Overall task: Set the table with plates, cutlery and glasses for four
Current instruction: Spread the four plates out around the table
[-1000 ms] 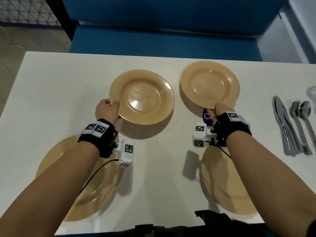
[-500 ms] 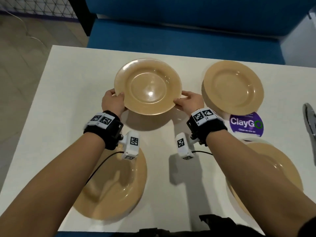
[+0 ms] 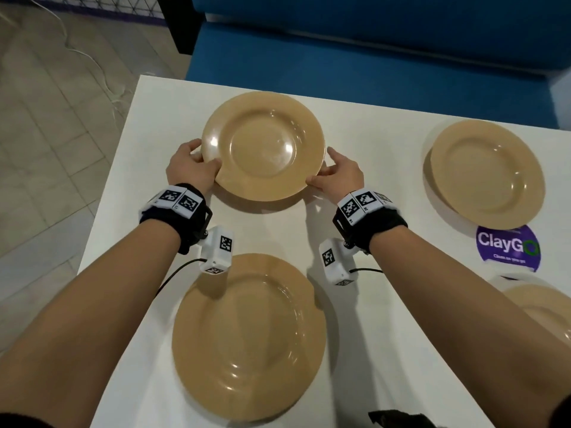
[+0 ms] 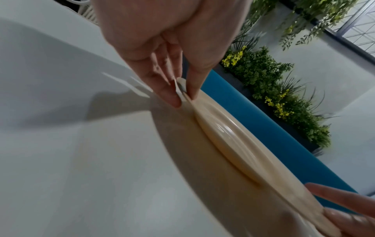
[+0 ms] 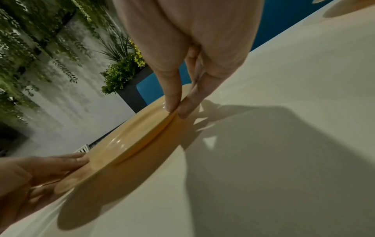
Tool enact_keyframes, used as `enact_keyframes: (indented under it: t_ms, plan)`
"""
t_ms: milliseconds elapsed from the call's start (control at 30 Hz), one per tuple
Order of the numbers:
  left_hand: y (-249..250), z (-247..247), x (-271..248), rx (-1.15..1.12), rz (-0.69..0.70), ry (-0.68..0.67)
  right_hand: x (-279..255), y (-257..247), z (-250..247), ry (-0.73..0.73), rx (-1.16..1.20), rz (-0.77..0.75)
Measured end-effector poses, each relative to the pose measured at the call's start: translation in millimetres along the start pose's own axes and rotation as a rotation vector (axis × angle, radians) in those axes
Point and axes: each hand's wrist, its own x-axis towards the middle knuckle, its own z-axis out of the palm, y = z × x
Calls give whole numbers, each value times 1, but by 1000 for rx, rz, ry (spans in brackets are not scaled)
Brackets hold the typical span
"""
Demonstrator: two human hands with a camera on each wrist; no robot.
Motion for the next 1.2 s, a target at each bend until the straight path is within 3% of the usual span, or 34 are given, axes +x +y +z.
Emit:
enact_keyframes:
  t_ms: [433, 767, 933, 1067, 1200]
  plan:
    - [2, -14, 19, 3, -10, -13, 10, -10, 18, -8, 7, 12]
    - [-5, -27, -6, 0, 16, -6, -19, -8, 9, 54, -19, 24]
    - [-21, -41, -51, 62, 109, -91, -72, 5, -4, -68, -147, -37]
    - [-41, -54, -88, 265, 159, -209, -110, 24, -9, -180, -293, -43]
    - [-62, -72, -119, 369, 165, -226, -138, 42, -10, -245, -412, -74]
